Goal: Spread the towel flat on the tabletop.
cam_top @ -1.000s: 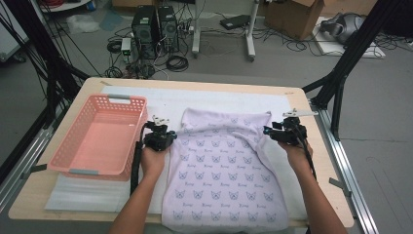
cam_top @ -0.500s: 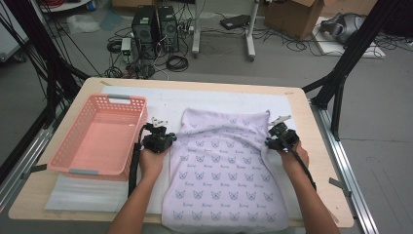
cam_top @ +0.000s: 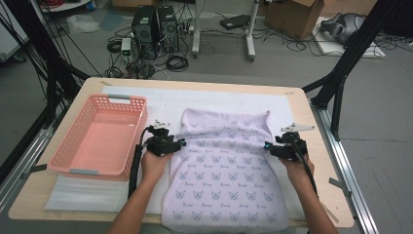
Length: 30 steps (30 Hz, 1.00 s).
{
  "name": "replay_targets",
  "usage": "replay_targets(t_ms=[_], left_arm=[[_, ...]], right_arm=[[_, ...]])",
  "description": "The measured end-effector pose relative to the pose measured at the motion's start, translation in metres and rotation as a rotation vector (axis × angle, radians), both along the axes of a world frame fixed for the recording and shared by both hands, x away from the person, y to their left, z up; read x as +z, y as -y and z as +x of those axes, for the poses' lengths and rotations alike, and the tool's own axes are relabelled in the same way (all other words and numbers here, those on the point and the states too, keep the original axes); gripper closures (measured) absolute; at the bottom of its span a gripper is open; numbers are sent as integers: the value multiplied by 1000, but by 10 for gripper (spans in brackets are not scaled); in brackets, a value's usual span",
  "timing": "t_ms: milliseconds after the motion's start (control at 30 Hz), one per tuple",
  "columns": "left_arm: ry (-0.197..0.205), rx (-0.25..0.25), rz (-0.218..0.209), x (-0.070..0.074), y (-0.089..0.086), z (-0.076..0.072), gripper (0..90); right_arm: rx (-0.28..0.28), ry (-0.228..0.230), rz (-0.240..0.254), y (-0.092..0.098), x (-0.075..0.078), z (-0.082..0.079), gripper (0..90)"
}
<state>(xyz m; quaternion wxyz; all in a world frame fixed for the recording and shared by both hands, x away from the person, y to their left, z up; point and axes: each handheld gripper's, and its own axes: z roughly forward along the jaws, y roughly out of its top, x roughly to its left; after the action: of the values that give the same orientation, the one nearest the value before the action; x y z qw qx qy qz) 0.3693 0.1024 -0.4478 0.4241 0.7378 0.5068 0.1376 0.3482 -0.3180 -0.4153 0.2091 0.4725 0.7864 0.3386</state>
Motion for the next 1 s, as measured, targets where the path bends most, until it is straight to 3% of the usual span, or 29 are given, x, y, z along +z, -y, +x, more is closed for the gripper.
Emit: replay_targets(t_ms=[33, 67, 100, 167, 200, 267, 300, 333, 367, 433, 500, 600, 667, 800, 1000], left_arm=[[3, -7, 27, 0, 2, -1, 584], [21, -10, 74, 0, 3, -3, 701], [29, -12, 94, 1, 4, -4, 831], [32, 13, 104, 1, 3, -3, 854], [37, 22, 107, 1, 2, -3, 859], [31, 44, 81, 1, -2, -2, 859], [30, 41, 73, 1, -2, -1, 857], [35, 36, 72, 1, -2, -2, 851], [38, 27, 70, 2, -2, -2, 825], [31, 29, 50, 4, -3, -5, 675], [39, 25, 9, 7, -7, -12, 533], [41, -12, 6, 9, -8, -29, 469], [54, -49, 18, 9, -9, -42, 457], [51, -58, 25, 4, -18, -65, 446], [15, -99, -5, -2, -25, -90, 486]], right_arm=[[10, -13, -28, -4, -4, -3, 459], [7, -14, -75, -7, -10, -7, 461], [-5, -20, -107, -7, -14, -8, 474], [-47, -20, -151, -1, -20, -8, 478], [-77, -12, -122, 8, -23, -7, 475], [-135, 6, -133, 18, -23, -6, 488], [-152, 3, -120, 24, -24, -5, 482], [-166, -9, -74, 28, -24, -3, 487], [-169, -5, -68, 29, -24, -3, 493], [-158, 38, -69, 26, -22, -7, 501], [-147, 82, -33, 26, -17, -14, 499], [-117, 100, 6, 24, -11, -26, 496], [-85, 108, 10, 23, -9, -36, 499], [-81, 119, 35, 26, -6, -60, 509], [-7, 49, 46, 28, -12, -86, 612]])
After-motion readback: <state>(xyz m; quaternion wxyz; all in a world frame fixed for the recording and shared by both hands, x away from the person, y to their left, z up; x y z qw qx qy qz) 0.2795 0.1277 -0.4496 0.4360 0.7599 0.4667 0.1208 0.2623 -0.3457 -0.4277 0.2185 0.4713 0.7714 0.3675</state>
